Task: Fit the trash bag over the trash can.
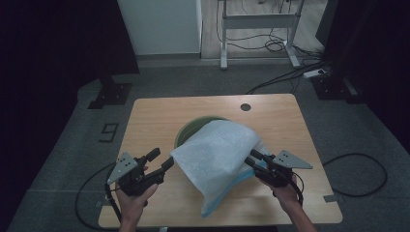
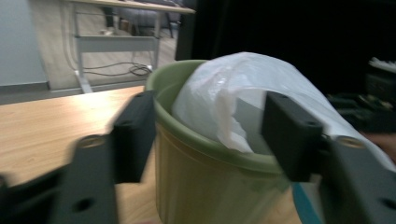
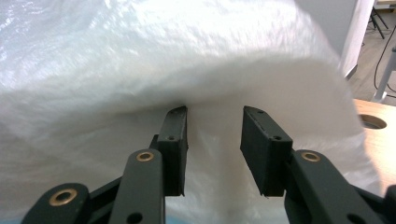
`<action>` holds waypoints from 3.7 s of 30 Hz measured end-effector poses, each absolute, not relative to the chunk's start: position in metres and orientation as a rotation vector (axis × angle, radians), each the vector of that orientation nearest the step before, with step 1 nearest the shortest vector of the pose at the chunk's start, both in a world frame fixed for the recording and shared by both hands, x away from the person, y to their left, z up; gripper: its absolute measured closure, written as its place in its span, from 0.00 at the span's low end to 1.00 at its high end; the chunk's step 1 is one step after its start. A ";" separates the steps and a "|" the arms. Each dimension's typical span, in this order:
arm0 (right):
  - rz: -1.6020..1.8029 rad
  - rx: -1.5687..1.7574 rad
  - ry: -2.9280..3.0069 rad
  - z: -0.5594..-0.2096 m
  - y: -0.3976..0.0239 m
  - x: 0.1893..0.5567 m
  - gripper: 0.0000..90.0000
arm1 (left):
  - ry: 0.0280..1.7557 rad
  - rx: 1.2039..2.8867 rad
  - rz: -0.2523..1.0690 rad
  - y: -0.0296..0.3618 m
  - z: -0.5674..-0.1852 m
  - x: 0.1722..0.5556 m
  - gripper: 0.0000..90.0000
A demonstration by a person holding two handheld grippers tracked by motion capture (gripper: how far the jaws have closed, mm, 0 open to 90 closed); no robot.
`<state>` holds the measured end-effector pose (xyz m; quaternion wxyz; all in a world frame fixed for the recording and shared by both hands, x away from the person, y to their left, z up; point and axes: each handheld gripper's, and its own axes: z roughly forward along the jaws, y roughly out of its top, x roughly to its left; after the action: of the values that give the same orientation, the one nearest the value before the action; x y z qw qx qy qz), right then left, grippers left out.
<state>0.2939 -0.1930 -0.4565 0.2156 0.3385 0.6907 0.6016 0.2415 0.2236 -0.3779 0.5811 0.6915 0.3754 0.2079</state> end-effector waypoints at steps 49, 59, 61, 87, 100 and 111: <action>1.640 0.945 1.915 -0.449 -0.196 0.287 0.66 | 0.657 1.923 0.269 0.124 -0.386 0.258 0.66; 1.654 0.961 1.873 -0.446 -0.208 0.277 0.64 | 0.653 1.815 0.201 0.129 -0.378 0.266 0.99; 1.659 0.963 1.860 -0.445 -0.213 0.272 0.61 | 0.672 1.777 0.215 0.132 -0.373 0.269 0.99; 1.472 0.974 1.870 -0.485 -0.210 0.233 0.20 | 0.805 1.634 0.255 0.157 -0.359 0.286 1.00; 1.561 1.059 1.752 -0.460 -0.222 0.265 0.87 | 0.815 1.627 0.253 0.177 -0.362 0.275 1.00; 1.594 0.990 1.715 -0.388 -0.215 0.296 0.94 | 0.795 1.640 0.341 0.184 -0.358 0.253 0.69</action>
<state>0.2962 -0.2154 -0.3881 0.2951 0.3720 0.6446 0.5992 0.2530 0.1840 -0.3582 0.6001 0.7076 0.3429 0.1469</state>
